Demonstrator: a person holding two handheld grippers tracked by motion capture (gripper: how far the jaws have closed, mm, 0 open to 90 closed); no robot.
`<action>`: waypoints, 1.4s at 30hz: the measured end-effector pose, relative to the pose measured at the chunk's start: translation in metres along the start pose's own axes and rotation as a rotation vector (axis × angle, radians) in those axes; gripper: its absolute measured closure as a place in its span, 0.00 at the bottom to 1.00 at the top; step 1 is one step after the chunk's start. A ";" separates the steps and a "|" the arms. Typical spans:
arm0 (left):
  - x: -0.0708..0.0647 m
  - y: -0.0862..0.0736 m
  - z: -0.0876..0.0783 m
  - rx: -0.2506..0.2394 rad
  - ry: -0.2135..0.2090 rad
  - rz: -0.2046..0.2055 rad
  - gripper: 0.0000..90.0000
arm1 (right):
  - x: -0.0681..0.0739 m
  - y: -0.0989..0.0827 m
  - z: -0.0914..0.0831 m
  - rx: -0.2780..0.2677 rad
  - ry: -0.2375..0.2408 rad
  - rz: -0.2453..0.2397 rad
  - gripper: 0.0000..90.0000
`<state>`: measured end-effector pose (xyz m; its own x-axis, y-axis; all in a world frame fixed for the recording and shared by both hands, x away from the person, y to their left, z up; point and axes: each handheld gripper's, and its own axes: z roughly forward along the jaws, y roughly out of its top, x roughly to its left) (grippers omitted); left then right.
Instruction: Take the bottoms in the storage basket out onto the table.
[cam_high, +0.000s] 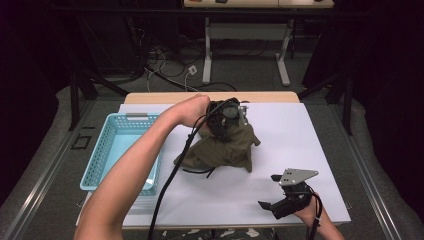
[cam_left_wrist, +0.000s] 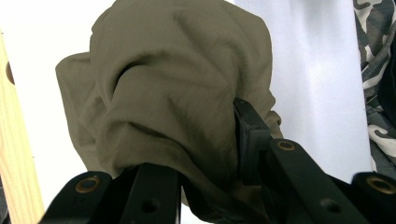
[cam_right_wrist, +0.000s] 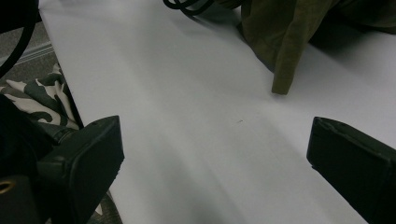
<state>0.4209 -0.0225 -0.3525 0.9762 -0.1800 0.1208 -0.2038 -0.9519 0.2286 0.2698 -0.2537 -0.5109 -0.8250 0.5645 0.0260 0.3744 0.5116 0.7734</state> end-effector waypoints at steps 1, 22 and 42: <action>0.000 -0.002 0.001 -0.008 -0.003 -0.010 0.82 | 0.000 0.000 0.000 -0.001 -0.001 0.002 0.04; -0.008 -0.018 0.025 -0.087 0.022 -0.104 0.81 | 0.000 0.000 0.000 -0.001 -0.005 0.005 0.04; -0.012 -0.032 0.054 -0.119 0.065 -0.272 0.78 | 0.000 0.000 -0.001 -0.003 -0.007 0.003 0.04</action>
<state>0.4197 -0.0031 -0.4140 0.9901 0.0974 0.1007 0.0534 -0.9268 0.3719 0.2698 -0.2544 -0.5104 -0.8210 0.5704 0.0239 0.3754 0.5077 0.7754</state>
